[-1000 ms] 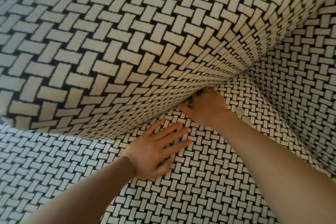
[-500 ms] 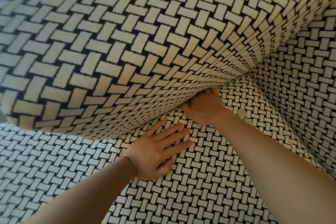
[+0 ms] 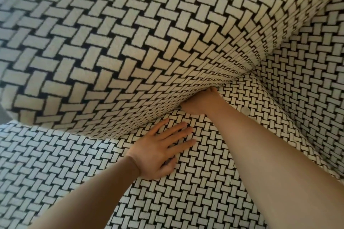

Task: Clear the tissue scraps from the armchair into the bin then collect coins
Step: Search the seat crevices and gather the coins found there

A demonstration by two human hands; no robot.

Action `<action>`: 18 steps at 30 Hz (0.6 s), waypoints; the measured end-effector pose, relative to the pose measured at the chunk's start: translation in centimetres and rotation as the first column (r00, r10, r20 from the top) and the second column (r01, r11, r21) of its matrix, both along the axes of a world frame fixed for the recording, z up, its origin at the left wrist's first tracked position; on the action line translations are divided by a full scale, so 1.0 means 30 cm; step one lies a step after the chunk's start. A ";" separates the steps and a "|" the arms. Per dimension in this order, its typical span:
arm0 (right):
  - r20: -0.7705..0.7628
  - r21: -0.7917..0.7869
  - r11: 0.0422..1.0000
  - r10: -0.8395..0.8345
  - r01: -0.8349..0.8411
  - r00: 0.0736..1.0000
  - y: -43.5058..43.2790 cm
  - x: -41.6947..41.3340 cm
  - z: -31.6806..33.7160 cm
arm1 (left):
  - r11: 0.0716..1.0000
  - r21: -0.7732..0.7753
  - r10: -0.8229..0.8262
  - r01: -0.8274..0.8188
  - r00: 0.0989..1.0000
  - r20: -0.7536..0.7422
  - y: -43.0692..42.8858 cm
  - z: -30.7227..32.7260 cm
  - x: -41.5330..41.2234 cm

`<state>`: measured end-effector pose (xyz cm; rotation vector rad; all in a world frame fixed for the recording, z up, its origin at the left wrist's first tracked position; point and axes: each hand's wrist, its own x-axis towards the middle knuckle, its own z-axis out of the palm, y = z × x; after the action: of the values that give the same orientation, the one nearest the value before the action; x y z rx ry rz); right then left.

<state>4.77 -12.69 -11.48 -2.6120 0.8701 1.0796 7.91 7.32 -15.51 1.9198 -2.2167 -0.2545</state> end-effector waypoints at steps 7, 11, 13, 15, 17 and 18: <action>0.120 0.072 0.997 0.032 -0.041 0.992 -0.032 -0.020 0.023 | 1.000 0.000 0.004 -0.004 0.999 -0.038 -0.001 -0.003 0.002; 0.259 0.148 0.986 -0.116 0.079 0.959 -0.063 -0.082 -0.003 | 1.000 -0.005 0.003 -0.003 0.999 -0.039 0.001 -0.007 0.001; 0.283 0.163 0.979 -0.162 0.119 0.945 -0.071 -0.085 -0.027 | 1.000 -0.011 0.004 -0.004 0.999 -0.036 0.000 -0.009 0.003; 0.306 0.167 0.974 -0.196 0.150 0.932 -0.068 -0.089 -0.035 | 1.000 -0.013 -0.001 0.001 0.999 -0.032 -0.002 -0.011 0.003; 0.387 0.177 0.964 -0.253 0.198 0.887 -0.060 -0.094 -0.038 | 1.000 -0.008 0.002 -0.003 1.000 -0.031 -0.001 -0.012 0.003; 0.419 0.192 0.955 -0.289 0.227 0.861 -0.054 -0.096 -0.037 | 1.000 -0.005 0.003 -0.003 1.000 -0.027 -0.001 -0.012 0.002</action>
<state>1.90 -14.31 -12.57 -2.3880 0.9574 0.4252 7.99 7.31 -15.86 1.9050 -2.1954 -0.2725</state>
